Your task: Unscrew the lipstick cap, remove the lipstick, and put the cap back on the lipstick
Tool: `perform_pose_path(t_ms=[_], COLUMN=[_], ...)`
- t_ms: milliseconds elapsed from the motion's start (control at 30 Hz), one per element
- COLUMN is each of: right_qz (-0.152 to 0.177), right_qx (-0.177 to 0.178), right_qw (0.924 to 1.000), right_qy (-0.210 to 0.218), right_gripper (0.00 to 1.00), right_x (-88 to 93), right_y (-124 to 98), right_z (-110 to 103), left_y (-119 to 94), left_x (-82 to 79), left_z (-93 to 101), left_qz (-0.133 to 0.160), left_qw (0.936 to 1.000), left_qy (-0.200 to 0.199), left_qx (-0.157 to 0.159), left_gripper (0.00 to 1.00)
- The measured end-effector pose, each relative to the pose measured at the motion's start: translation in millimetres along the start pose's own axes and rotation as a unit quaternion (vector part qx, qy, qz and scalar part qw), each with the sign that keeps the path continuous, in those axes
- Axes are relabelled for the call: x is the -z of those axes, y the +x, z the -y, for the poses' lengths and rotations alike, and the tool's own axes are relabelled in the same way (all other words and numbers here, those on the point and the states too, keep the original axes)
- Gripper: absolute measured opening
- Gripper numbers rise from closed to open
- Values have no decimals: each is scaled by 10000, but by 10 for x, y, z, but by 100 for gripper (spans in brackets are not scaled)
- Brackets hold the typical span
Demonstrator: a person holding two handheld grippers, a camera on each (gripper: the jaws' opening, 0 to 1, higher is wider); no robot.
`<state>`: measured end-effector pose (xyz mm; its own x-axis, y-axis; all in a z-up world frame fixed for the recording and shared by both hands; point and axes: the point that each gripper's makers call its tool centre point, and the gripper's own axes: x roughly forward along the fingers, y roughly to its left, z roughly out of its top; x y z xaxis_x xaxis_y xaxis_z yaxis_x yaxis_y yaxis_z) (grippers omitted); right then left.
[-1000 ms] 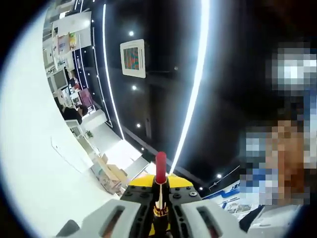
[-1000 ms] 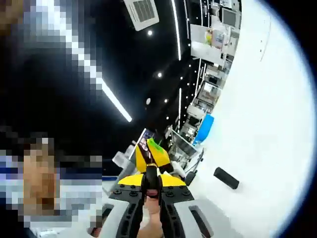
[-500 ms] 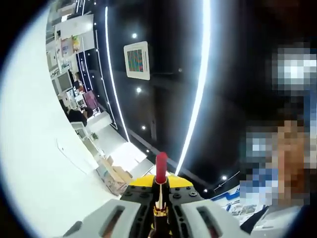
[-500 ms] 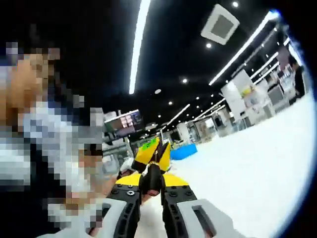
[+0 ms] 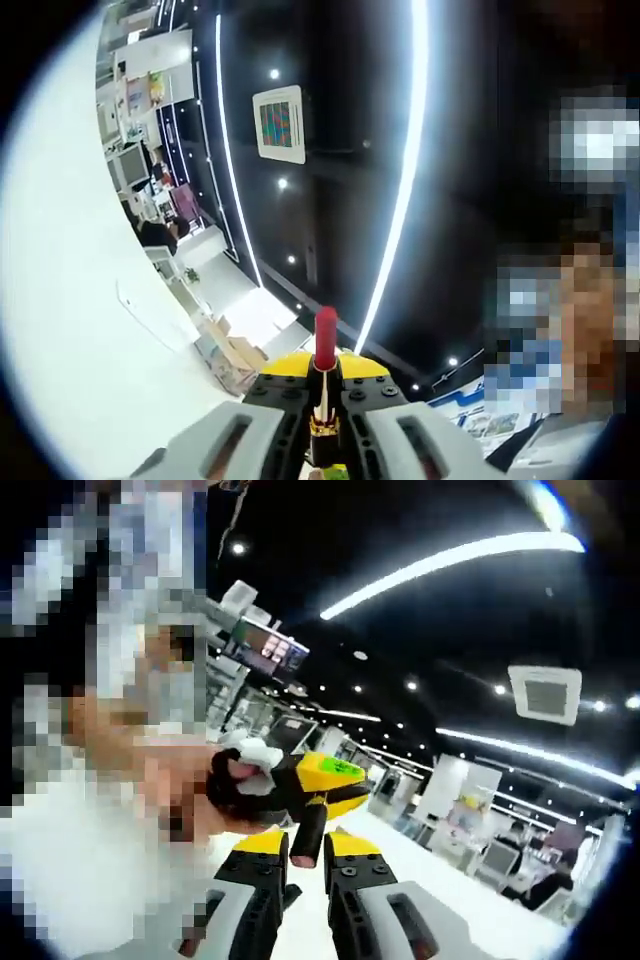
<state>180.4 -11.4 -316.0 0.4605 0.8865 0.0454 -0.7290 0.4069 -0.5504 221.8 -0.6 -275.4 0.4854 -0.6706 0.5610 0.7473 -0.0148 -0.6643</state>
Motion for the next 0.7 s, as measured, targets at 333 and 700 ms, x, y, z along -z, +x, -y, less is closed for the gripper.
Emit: perform_pose_path(t_ms=[333,700], right_qz=[-148,796], right_qx=[38,-696], right_qw=[9998,8726], right_qy=[-143,4768], right_gripper=[11,9], right_x=[27,62], right_y=[-1,-61], right_z=[-8,117], left_y=[-4,5], left_x=[0,3], left_z=[-16,-26], left_qz=[-7,-52], left_qw=[10000,10000], left_qy=[42,31], left_qx=[-35,19], left_gripper=[9,9])
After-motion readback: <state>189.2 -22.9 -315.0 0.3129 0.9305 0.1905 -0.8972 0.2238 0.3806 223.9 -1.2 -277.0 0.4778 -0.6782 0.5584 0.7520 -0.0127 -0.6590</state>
